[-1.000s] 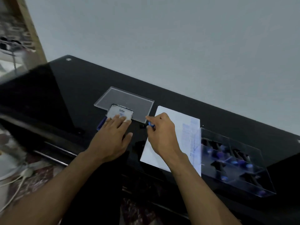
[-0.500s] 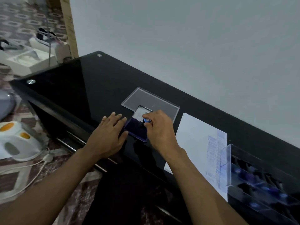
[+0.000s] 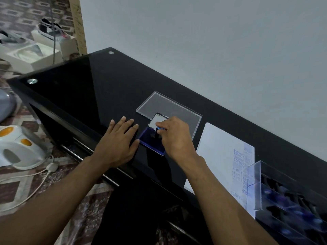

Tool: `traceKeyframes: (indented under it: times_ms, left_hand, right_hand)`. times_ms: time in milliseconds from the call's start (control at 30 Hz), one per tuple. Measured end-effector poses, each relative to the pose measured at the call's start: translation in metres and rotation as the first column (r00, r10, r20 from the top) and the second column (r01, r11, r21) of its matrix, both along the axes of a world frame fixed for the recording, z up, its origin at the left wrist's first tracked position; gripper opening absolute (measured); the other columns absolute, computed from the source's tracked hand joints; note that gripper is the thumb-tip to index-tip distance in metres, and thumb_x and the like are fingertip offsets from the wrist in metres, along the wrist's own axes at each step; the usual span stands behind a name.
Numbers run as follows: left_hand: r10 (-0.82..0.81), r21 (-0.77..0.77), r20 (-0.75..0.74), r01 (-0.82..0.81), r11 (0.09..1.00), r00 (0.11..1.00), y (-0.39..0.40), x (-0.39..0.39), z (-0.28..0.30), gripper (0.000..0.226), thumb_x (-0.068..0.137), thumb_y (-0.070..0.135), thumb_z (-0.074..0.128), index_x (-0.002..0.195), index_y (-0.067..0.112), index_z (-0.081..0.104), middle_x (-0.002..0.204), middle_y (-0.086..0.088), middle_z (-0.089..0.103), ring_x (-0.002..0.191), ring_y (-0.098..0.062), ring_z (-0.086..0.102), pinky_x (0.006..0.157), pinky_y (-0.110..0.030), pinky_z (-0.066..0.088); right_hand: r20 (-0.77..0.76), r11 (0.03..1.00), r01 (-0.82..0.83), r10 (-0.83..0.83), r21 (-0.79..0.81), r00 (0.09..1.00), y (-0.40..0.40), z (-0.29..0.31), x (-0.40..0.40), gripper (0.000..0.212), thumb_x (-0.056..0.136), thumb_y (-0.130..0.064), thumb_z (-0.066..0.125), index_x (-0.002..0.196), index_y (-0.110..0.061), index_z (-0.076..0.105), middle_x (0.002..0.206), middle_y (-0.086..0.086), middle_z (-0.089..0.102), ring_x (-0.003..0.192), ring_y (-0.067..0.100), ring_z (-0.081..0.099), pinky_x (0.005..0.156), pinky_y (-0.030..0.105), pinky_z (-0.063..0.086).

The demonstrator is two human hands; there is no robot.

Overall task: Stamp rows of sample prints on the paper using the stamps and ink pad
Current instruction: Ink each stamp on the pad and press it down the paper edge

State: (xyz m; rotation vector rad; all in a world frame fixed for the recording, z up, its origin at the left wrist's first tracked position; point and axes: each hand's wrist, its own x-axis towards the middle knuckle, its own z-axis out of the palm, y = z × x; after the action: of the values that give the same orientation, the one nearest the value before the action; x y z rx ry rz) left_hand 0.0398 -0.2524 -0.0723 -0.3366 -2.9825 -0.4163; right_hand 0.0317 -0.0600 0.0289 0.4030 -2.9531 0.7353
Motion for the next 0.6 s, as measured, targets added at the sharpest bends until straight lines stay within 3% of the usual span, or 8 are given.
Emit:
traceKeyframes:
  times_ms: [67,133,267,367,467,600]
  left_hand:
    - [-0.007,-0.005,-0.008,0.007,1.000,1.000,-0.001,0.000,-0.002,0.071,0.097,0.058,0.020,0.152,0.018,0.039,0.162,-0.007,0.032,0.153,-0.027,0.017,0.124,-0.055,0.013]
    - [-0.006,-0.017,-0.008,0.006,1.000,1.000,-0.001,0.000,-0.003,0.071,0.097,0.059,0.018,0.153,0.020,0.038,0.163,-0.005,0.029,0.154,-0.025,0.013,0.124,-0.054,0.012]
    - [-0.004,-0.032,-0.021,0.003,0.999,1.000,0.000,0.001,-0.004,0.071,0.097,0.059,0.017,0.153,0.020,0.036,0.164,-0.004,0.027,0.154,-0.024,0.011,0.124,-0.052,0.012]
    - [0.003,-0.040,-0.026,-0.004,0.999,1.000,0.000,0.002,-0.004,0.071,0.097,0.059,0.016,0.154,0.020,0.036,0.164,-0.004,0.027,0.154,-0.023,0.012,0.124,-0.052,0.013]
    - [0.006,-0.046,-0.028,-0.007,0.999,1.000,0.001,0.002,-0.004,0.072,0.097,0.059,0.016,0.154,0.020,0.036,0.164,-0.004,0.027,0.154,-0.023,0.012,0.124,-0.051,0.013]
    - [0.008,-0.050,-0.032,-0.009,0.999,0.999,0.001,0.001,-0.005,0.071,0.097,0.059,0.017,0.154,0.020,0.036,0.164,-0.005,0.028,0.154,-0.023,0.012,0.124,-0.051,0.014]
  right_hand:
    - [0.028,0.999,-0.035,0.034,0.016,0.999,-0.001,-0.001,-0.001,0.025,0.092,0.001,0.056,0.114,0.001,0.068,0.116,0.025,0.058,0.104,0.035,0.054,0.077,0.008,0.033]
    - [0.035,0.998,-0.048,0.046,0.040,0.998,-0.002,-0.004,-0.001,0.026,0.092,0.002,0.055,0.114,0.001,0.068,0.116,0.025,0.058,0.105,0.036,0.054,0.077,0.010,0.031]
    - [0.043,0.999,-0.002,0.001,0.038,0.999,-0.005,-0.001,-0.001,0.023,0.090,-0.006,0.059,0.110,-0.007,0.071,0.113,0.018,0.061,0.103,0.030,0.056,0.081,0.012,0.027]
    - [0.053,0.996,-0.026,0.021,0.090,0.998,-0.005,0.006,0.000,0.023,0.094,-0.011,0.058,0.112,-0.011,0.072,0.113,0.012,0.065,0.104,0.024,0.059,0.084,0.018,0.037]
    - [0.050,0.994,-0.023,0.018,0.103,0.999,-0.003,0.013,0.005,0.022,0.098,-0.017,0.056,0.112,-0.015,0.073,0.109,0.003,0.069,0.098,0.011,0.061,0.080,0.013,0.039]
    - [0.042,0.993,-0.022,0.018,0.116,0.999,-0.004,0.017,0.007,0.024,0.099,-0.015,0.054,0.113,-0.014,0.073,0.110,0.001,0.070,0.099,0.012,0.062,0.081,0.012,0.037]
